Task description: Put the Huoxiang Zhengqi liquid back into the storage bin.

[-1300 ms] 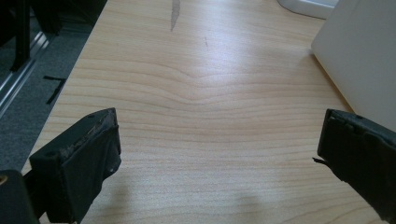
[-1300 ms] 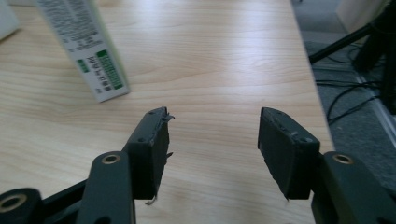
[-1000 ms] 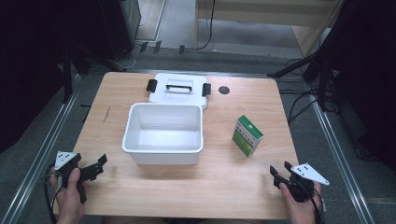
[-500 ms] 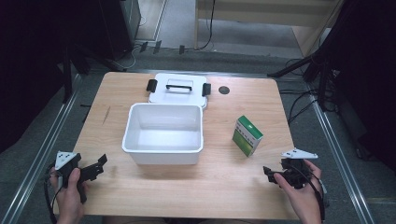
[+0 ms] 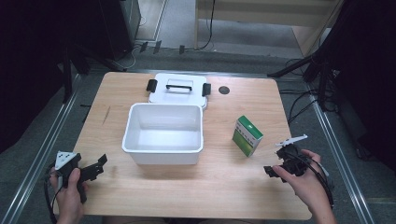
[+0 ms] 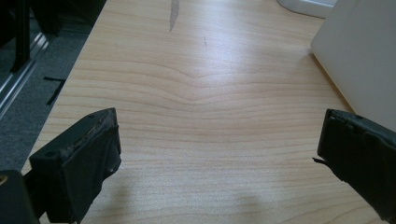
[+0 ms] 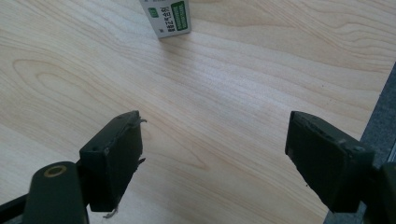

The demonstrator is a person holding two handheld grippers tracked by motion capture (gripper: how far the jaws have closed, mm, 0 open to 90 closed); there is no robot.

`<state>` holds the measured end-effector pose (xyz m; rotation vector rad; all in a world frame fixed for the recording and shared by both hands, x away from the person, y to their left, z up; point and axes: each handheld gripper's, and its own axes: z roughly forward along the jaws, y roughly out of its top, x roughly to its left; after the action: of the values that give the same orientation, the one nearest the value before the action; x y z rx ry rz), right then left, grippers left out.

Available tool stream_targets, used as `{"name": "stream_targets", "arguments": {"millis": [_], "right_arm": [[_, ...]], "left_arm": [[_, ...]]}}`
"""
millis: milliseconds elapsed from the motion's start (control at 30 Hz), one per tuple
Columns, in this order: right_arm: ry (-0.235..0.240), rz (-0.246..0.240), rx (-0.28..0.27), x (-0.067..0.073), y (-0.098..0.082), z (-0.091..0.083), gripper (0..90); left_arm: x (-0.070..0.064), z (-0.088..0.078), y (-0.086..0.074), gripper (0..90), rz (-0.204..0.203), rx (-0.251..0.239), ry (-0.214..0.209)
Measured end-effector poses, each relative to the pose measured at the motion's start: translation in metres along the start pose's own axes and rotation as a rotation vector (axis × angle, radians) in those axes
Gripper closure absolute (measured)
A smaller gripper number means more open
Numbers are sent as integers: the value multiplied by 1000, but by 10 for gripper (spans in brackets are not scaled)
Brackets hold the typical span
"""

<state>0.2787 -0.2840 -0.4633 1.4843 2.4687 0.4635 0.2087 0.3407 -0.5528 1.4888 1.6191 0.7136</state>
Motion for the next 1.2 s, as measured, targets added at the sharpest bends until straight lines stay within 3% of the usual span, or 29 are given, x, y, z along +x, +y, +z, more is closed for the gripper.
{"name": "stream_targets", "arguments": {"millis": [267,533,900,1200], "right_arm": [[18,-38,109,3,25,-9,181],[8,-91,173,12,53,-14,194],[3,-142,185,23,88,-21,211],[-1,-154,193,29,107,-20,216]], "left_arm": [[0,0,0,1,-5,-1,0],[0,0,0,1,-6,0,-1],[0,0,0,1,-5,-1,0],[0,0,0,1,-7,-2,-2]]}}
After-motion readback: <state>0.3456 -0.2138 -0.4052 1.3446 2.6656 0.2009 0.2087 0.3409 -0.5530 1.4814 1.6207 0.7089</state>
